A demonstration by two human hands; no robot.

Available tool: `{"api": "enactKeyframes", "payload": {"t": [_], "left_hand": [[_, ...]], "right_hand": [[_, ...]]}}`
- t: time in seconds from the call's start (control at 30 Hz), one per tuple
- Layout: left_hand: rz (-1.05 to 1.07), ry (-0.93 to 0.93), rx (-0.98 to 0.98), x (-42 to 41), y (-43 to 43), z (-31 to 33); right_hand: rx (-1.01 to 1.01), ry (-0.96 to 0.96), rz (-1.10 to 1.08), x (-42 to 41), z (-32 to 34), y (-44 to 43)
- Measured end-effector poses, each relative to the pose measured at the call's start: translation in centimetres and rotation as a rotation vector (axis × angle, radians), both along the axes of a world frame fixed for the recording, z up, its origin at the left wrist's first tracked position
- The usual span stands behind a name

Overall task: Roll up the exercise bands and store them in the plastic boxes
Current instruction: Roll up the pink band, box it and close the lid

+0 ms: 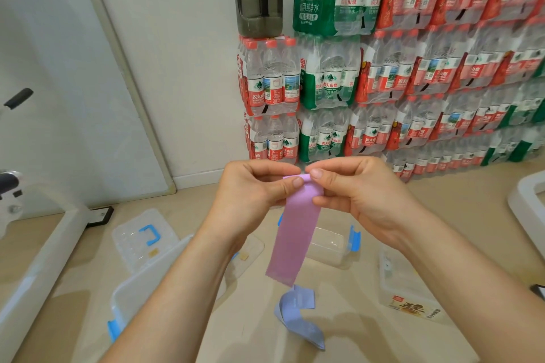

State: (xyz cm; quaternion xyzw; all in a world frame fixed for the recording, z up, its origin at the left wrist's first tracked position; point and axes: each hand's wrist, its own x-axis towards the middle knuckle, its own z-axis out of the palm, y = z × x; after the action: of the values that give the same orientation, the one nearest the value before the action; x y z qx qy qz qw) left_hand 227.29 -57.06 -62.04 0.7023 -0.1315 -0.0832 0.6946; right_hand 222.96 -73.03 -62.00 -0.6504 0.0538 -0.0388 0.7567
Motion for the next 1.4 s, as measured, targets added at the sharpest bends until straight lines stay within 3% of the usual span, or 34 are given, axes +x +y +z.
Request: {"api": "enactKeyframes", "payload": {"t": [0.37,0.67,0.87,1.4], "left_hand": [[0.021,-0.078,0.014,0.05,-0.36,-0.19],[-0.055,-0.007,-0.062,0.01,-0.38,-0.25],[0.034,-0.011,-0.07,-0.03,-0.29,-0.04],[0.064,-0.056,-0.072,-0.06,-0.5,-0.06]], "right_hand": [[-0.075,-0.066,-0.045,0.1,-0.02,0.0],[-0.174,-0.128,-0.091,-0.03,0.1,-0.07],[-0.028,-0.045,0.026,-0.09,0.01,0.17],[-0.016,-0.076,-0.045,-0.03,0.11,0.31]]}}
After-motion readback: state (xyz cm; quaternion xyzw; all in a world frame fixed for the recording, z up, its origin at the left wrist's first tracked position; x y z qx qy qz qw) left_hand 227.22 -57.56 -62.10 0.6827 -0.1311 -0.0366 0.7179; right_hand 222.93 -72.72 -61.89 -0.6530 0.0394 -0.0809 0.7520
